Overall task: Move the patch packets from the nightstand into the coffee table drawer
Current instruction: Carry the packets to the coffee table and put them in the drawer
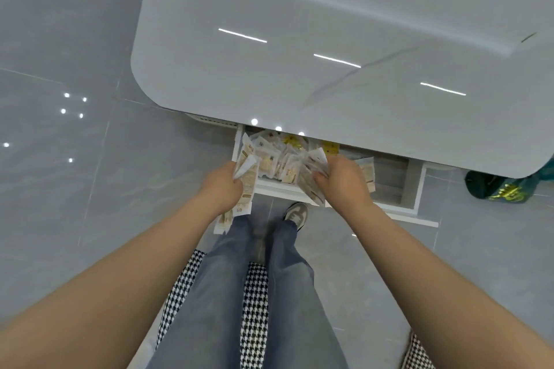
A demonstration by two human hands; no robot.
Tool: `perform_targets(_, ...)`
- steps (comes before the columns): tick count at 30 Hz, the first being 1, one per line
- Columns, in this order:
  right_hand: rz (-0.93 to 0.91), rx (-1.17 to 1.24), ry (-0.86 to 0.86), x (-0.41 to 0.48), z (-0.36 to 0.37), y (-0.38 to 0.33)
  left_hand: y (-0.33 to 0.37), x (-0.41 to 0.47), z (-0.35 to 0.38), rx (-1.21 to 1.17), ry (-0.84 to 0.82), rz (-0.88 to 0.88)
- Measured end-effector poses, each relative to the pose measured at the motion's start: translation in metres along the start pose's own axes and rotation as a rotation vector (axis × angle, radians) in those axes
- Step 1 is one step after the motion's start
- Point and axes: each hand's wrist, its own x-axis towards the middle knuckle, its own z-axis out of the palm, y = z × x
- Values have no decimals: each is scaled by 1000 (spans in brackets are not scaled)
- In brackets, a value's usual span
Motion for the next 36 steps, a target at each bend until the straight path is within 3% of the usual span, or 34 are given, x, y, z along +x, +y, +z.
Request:
perform_targets(11, -6, 0, 69, 67, 60, 37, -22, 82, 40, -7, -41, -61)
perform_targets(19, 9, 9, 92, 103, 96, 55, -15, 134, 60, -155, -79, -69)
perform_targets(28, 9, 2, 52, 141, 126, 73, -13, 177, 82, -217, 32, -80)
perform_targets(36, 86, 27, 60, 147, 130, 101, 1, 192, 101, -185, -7, -36)
